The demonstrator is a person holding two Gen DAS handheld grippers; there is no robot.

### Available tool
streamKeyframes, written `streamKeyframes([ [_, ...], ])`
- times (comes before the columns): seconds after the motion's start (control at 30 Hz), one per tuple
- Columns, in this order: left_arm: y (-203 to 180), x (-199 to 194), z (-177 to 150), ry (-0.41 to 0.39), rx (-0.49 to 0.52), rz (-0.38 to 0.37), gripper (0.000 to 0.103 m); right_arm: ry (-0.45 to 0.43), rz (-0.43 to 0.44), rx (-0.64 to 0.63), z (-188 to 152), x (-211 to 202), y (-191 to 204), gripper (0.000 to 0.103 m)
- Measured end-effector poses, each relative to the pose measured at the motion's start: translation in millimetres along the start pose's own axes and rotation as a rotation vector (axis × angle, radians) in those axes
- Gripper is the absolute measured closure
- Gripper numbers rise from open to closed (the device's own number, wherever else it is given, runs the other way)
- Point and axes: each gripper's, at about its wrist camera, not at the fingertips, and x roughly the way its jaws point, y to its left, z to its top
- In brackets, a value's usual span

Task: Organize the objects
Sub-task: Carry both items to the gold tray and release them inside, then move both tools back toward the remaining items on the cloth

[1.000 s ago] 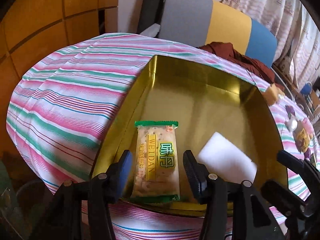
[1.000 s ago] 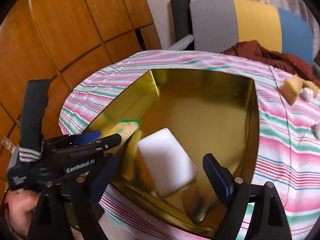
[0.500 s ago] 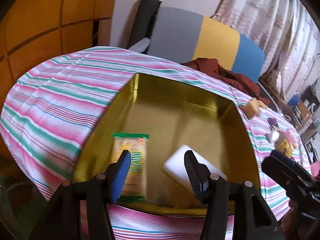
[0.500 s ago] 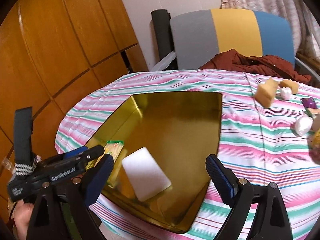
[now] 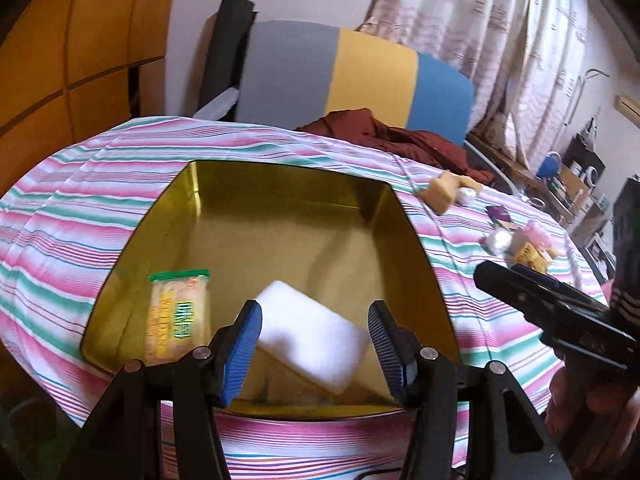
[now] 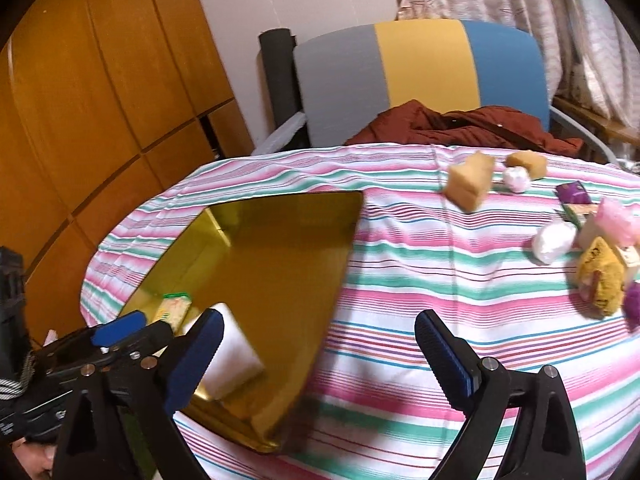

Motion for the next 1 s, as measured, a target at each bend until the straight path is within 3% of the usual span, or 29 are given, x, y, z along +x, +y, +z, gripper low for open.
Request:
streamKeyframes([
  [0.27, -26, -6, -5, -0.022, 0.052, -0.059, 0.047, 0.007, -0.084, -0.016, 5, -9, -35, 0.006],
  [0.47, -58, -3, -9, -0.015, 0.090, -0.167, 0.045, -0.002, -0.173, -0.029, 3, -22, -78, 0.003],
  [0.73, -130, 16, -12, 0.050, 0.165, -0.288, 0.045, 0.012, -0.298, 0.105, -16, -48, -168, 0.003],
  [1.0, -178, 39, -21, 0.122, 0.243, -0.323, 0.045, 0.002, -0.416, 0.249, -40, -76, -242, 0.003],
])
